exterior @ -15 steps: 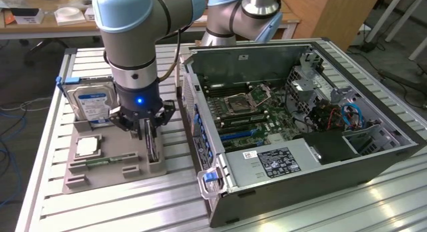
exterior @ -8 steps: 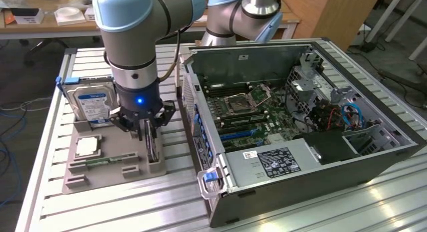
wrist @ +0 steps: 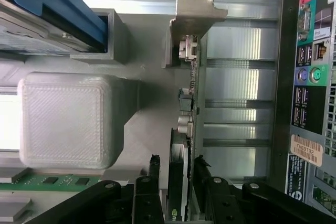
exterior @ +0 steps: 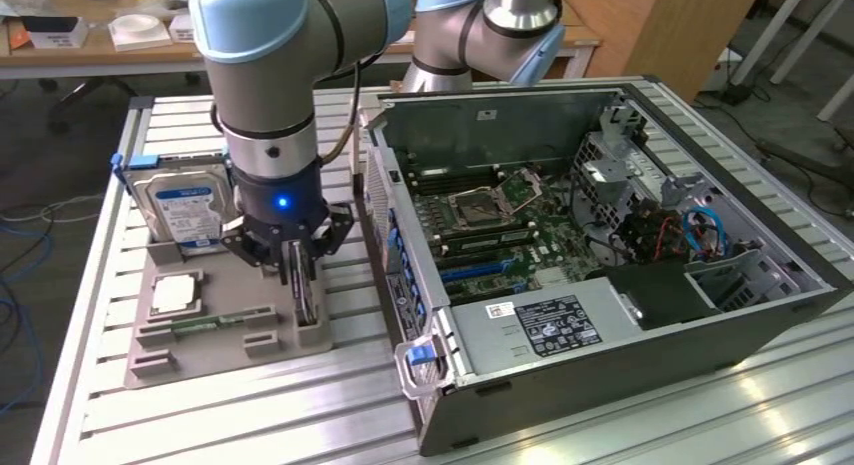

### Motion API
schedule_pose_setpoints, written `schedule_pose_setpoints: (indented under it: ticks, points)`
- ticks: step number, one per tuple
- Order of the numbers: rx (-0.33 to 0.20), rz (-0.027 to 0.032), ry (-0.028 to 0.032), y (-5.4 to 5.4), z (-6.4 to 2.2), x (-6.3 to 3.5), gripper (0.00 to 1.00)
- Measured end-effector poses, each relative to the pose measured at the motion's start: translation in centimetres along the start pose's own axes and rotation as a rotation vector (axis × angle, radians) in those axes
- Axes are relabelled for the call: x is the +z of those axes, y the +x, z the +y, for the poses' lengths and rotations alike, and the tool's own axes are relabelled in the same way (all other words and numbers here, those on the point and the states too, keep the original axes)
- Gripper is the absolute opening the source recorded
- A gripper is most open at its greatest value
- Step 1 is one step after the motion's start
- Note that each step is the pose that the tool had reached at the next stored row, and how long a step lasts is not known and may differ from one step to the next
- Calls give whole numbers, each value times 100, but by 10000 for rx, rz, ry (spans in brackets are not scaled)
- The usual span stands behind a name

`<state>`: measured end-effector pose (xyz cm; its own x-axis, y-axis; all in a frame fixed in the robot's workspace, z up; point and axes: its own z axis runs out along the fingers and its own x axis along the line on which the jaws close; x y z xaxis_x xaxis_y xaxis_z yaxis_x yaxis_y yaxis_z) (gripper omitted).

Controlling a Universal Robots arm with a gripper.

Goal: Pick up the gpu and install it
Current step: 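Pick up the gpu and move the gpu toward the slot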

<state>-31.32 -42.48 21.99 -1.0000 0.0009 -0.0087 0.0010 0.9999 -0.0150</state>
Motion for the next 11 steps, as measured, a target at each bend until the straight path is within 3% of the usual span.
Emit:
schedule_pose_setpoints:
  ticks: [6, 9, 11]
  points:
    - [0, -2, 19, -9, 0, 1, 38]
    - [-1, -2, 19, -10, 0, 1, 27]
    - [-1, -2, 19, -10, 0, 1, 27]
